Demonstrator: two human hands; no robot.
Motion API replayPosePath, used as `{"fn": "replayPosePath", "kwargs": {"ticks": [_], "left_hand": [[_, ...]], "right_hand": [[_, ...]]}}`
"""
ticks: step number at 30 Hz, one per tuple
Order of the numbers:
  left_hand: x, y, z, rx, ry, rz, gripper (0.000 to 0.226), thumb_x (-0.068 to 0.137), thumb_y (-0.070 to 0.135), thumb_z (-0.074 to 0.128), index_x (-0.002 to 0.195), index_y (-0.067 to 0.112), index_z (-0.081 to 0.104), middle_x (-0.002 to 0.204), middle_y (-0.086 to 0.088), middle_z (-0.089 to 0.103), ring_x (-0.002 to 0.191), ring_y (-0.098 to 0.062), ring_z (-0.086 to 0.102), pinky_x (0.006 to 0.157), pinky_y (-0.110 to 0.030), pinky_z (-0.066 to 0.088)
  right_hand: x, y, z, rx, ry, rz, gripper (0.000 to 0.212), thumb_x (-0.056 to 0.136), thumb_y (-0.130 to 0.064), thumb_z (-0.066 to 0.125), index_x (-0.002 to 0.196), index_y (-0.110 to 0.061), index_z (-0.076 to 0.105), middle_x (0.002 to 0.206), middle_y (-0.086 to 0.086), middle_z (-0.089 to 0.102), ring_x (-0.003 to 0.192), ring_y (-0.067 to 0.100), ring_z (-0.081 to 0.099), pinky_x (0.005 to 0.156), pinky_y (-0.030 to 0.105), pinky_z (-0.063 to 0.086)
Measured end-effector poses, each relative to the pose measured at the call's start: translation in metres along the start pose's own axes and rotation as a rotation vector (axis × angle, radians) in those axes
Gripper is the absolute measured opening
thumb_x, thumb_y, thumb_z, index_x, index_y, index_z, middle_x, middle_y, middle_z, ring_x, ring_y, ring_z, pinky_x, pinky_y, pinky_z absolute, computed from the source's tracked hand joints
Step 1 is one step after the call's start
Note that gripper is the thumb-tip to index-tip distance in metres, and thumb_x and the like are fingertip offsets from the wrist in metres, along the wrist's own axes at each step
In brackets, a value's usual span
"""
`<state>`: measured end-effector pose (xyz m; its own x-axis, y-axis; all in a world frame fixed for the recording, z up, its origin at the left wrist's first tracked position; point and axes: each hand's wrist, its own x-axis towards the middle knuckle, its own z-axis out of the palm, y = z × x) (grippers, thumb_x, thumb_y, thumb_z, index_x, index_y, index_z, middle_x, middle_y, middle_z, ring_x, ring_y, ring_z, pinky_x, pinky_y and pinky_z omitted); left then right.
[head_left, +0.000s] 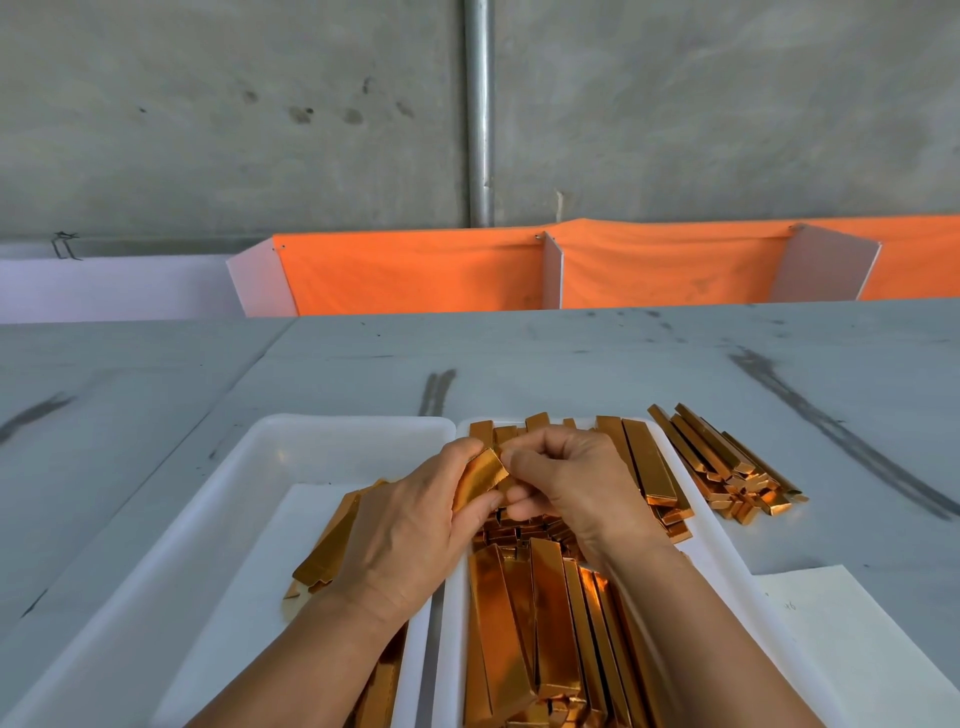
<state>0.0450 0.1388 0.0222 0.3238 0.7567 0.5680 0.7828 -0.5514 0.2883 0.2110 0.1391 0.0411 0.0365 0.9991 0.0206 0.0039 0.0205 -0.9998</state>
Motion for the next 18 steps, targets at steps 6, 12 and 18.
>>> {"fn": "replayPosePath", "kwargs": {"ticks": [6, 12, 18], "left_hand": [[-0.0002, -0.0024, 0.002, 0.006, -0.026, 0.052, 0.053, 0.086, 0.058, 0.045, 0.124, 0.023, 0.056, 0.089, 0.005, 0.068, 0.068, -0.012, 0.065, 0.059, -0.026, 0.055], [-0.0004, -0.0054, 0.0039, -0.008, -0.009, 0.061, 0.048, 0.087, 0.056, 0.047, 0.125, 0.027, 0.051, 0.09, 0.005, 0.067, 0.071, -0.013, 0.065, 0.06, -0.032, 0.057], [0.0013, -0.0032, 0.0003, 0.038, 0.021, 0.082, 0.042, 0.088, 0.055, 0.043, 0.121, 0.029, 0.047, 0.083, 0.006, 0.066, 0.065, -0.012, 0.064, 0.054, -0.029, 0.055]], "right_hand": [[0.0, 0.0009, -0.0016, -0.054, 0.004, 0.004, 0.011, 0.091, -0.004, 0.067, 0.084, -0.011, 0.072, 0.065, 0.01, 0.07, 0.055, 0.018, 0.066, 0.053, 0.023, 0.057], [-0.0012, 0.0026, 0.0004, -0.18, 0.015, -0.069, 0.014, 0.093, -0.006, 0.064, 0.086, -0.016, 0.071, 0.063, 0.006, 0.068, 0.053, 0.014, 0.066, 0.054, 0.024, 0.056], [-0.0028, 0.0026, 0.0017, -0.263, 0.045, -0.127, 0.018, 0.096, -0.014, 0.062, 0.082, -0.02, 0.072, 0.061, 0.005, 0.07, 0.051, 0.013, 0.067, 0.055, 0.023, 0.056]]}}
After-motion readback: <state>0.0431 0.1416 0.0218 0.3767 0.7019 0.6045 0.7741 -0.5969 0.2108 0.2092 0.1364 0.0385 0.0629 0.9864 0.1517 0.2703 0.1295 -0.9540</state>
